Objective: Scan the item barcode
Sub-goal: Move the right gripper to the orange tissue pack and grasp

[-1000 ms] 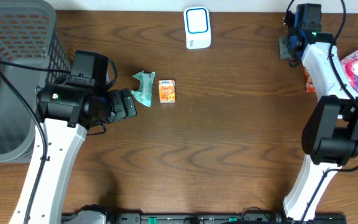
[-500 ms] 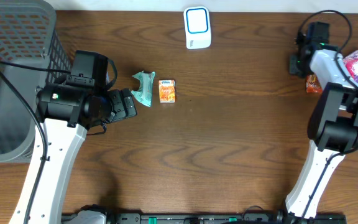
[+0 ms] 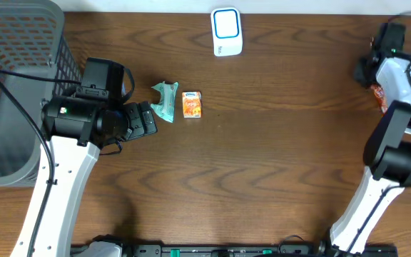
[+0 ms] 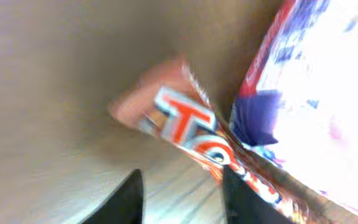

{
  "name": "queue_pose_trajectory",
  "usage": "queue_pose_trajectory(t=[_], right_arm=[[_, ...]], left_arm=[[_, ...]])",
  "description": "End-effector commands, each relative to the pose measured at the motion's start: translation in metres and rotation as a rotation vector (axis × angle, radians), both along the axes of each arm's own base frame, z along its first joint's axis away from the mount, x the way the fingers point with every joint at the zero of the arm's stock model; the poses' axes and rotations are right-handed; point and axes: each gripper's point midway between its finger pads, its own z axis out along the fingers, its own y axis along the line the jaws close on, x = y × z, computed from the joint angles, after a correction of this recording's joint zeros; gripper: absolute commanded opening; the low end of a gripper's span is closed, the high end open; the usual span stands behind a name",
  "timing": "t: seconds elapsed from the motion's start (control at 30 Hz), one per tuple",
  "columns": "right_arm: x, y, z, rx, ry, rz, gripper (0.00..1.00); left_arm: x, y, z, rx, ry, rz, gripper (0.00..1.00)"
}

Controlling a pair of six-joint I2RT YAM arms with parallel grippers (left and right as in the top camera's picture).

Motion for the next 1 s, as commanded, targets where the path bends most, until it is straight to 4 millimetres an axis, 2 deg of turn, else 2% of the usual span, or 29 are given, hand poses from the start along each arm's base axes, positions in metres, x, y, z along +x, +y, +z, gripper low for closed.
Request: queue_pose_trajectory(t=[0.0, 0.03, 0.07, 0.13, 0.2, 0.23, 0.27, 0.33, 0.43, 0.47, 0.57, 0.67, 0.73, 0.77, 0.83, 0.97], right_arm=[[0.022, 0.078, 0.082, 0.139, -0.191, 0.179, 0.53], [0.023, 0.097, 0.088, 0.185, -0.204, 0.227, 0.56], [0.023, 0.131, 0.097, 0.273, -0.221, 0.316, 0.58], [0.019, 0.181, 0.106, 0.406, -0.233, 0.446, 0.59], [0.009, 0.240, 0.111, 0.569, -0.220, 0.596, 0.61], [0.004, 0.261, 0.110, 0.618, -0.206, 0.644, 0.61], [-0.004, 0.289, 0.107, 0.665, -0.178, 0.700, 0.59], [-0.014, 0.323, 0.096, 0.684, -0.126, 0.753, 0.52], [-0.030, 0.372, 0.074, 0.704, -0.048, 0.830, 0.50], [-0.035, 0.389, 0.065, 0.710, -0.021, 0.857, 0.52], [-0.049, 0.426, 0.036, 0.697, 0.057, 0.860, 0.47], [-0.059, 0.449, 0.010, 0.652, 0.118, 0.793, 0.43], [-0.067, 0.467, 0.000, 0.641, 0.134, 0.794, 0.43], [-0.075, 0.484, -0.002, 0.629, 0.134, 0.827, 0.43], [-0.080, 0.496, -0.005, 0.595, 0.133, 0.834, 0.43], [-0.086, 0.500, -0.013, 0.523, 0.138, 0.750, 0.44]], left_arm=[[0.000, 0.004, -0.001, 0.019, 0.003, 0.000, 0.98], [0.000, 0.004, -0.001, 0.019, 0.003, 0.000, 0.98], [0.000, 0.004, -0.001, 0.019, 0.003, 0.000, 0.98], [0.000, 0.004, -0.001, 0.019, 0.003, 0.000, 0.98], [0.000, 0.004, -0.001, 0.019, 0.003, 0.000, 0.98], [0.000, 0.004, -0.001, 0.019, 0.003, 0.000, 0.98], [0.000, 0.004, -0.001, 0.019, 0.003, 0.000, 0.98], [0.000, 0.004, -0.001, 0.019, 0.003, 0.000, 0.98], [0.000, 0.004, -0.001, 0.020, 0.003, 0.000, 0.98], [0.000, 0.004, -0.001, 0.019, 0.003, 0.000, 0.98], [0.000, 0.004, -0.001, 0.019, 0.003, 0.000, 0.98], [0.000, 0.004, -0.001, 0.019, 0.003, 0.000, 0.98], [0.000, 0.004, -0.001, 0.019, 0.003, 0.000, 0.98], [0.000, 0.004, -0.001, 0.019, 0.003, 0.000, 0.98], [0.000, 0.004, -0.001, 0.019, 0.003, 0.000, 0.98], [0.000, 0.004, -0.001, 0.019, 0.003, 0.000, 0.98]])
